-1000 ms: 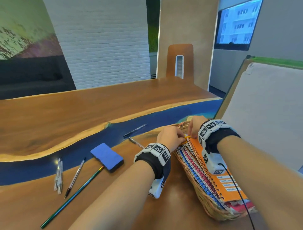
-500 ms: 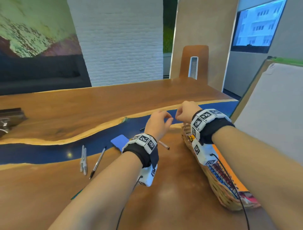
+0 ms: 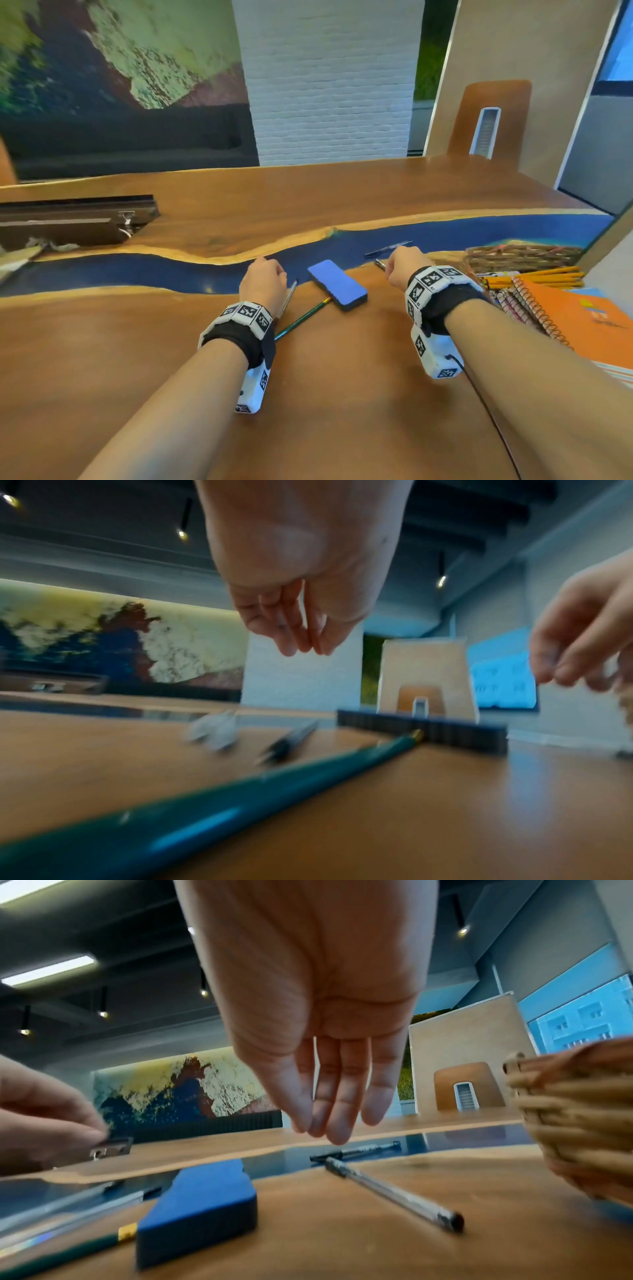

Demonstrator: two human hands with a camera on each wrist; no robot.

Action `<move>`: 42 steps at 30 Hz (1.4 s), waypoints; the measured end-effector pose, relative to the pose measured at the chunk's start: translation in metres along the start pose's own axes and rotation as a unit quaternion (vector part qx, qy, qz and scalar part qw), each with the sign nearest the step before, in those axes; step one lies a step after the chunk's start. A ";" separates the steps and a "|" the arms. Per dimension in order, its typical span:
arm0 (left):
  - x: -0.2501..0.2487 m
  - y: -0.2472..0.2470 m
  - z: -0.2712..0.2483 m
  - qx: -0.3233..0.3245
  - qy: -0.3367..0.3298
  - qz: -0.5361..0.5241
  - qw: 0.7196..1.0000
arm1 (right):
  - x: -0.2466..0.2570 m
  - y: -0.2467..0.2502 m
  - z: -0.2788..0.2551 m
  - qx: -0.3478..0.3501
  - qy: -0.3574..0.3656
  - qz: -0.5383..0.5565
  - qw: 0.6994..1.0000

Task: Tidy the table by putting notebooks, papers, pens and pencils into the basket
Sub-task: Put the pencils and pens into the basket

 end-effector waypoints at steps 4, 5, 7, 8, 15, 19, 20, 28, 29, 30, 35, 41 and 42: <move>0.003 -0.002 -0.002 0.025 -0.022 0.065 0.997 | -0.009 -0.012 0.004 -0.014 -0.021 -0.025 0.999; 0.001 -0.004 -0.003 0.034 -0.034 0.087 0.995 | -0.011 -0.014 0.005 -0.020 -0.026 -0.030 0.999; -0.004 -0.010 -0.005 0.046 -0.059 0.127 0.989 | -0.015 -0.019 0.007 -0.029 -0.035 -0.032 0.998; -0.006 -0.012 -0.005 0.047 -0.070 0.141 0.986 | -0.017 -0.022 0.008 -0.033 -0.041 -0.028 0.998; -0.007 -0.020 0.000 0.051 -0.095 0.188 0.976 | -0.020 -0.038 0.017 -0.055 -0.042 -0.044 0.997; -0.010 -0.022 0.001 0.043 -0.103 0.192 0.975 | -0.021 -0.040 0.022 -0.038 -0.056 -0.060 0.996; -0.011 -0.022 0.002 0.039 -0.106 0.189 0.975 | -0.022 -0.042 0.023 -0.025 -0.065 -0.055 0.996; -0.026 -0.022 -0.003 -0.011 -0.171 0.117 0.978 | -0.024 -0.045 0.027 -0.015 -0.077 -0.020 0.997; -0.032 -0.022 -0.005 -0.018 -0.185 0.102 0.977 | -0.024 -0.044 0.027 -0.021 -0.079 -0.010 0.997; -0.038 -0.024 -0.008 -0.021 -0.199 0.087 0.976 | -0.023 -0.042 0.026 -0.031 -0.080 0.003 0.996; -0.070 -0.043 -0.025 0.036 -0.253 0.046 0.966 | -0.020 -0.031 0.021 -0.131 -0.097 0.175 0.971; -0.103 -0.060 -0.028 0.091 -0.243 -0.075 0.963 | -0.006 -0.034 0.001 -0.110 -0.112 0.502 0.850; -0.113 -0.062 -0.029 0.109 -0.236 -0.102 0.960 | -0.007 -0.028 -0.002 -0.122 -0.103 0.495 0.854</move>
Point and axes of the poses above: each hand's wrist, its own z-axis towards the middle knuckle, its own y-axis out of the back of the hand, x = y × z, the point moved 4 cm from there along z, towards the middle knuckle, and after that the axes turned 8 degrees about y, right-handed, at the moved point
